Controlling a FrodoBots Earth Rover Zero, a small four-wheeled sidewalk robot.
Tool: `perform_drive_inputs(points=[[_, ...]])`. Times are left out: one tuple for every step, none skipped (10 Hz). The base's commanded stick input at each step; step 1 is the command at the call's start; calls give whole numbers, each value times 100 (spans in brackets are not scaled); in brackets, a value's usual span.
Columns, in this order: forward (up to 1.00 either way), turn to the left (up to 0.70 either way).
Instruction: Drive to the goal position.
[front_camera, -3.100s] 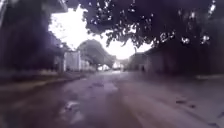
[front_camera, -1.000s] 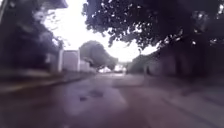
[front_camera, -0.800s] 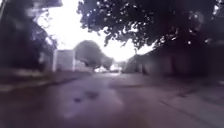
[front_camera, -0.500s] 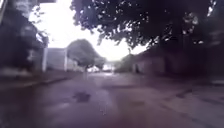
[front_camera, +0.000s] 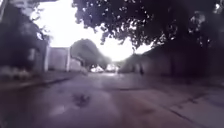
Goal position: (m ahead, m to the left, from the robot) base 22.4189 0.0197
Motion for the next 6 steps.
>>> perform_drive_inputs(points=[[70, 0], [70, 0], [70, 0], [70, 0], [70, 0], [70, 0]])
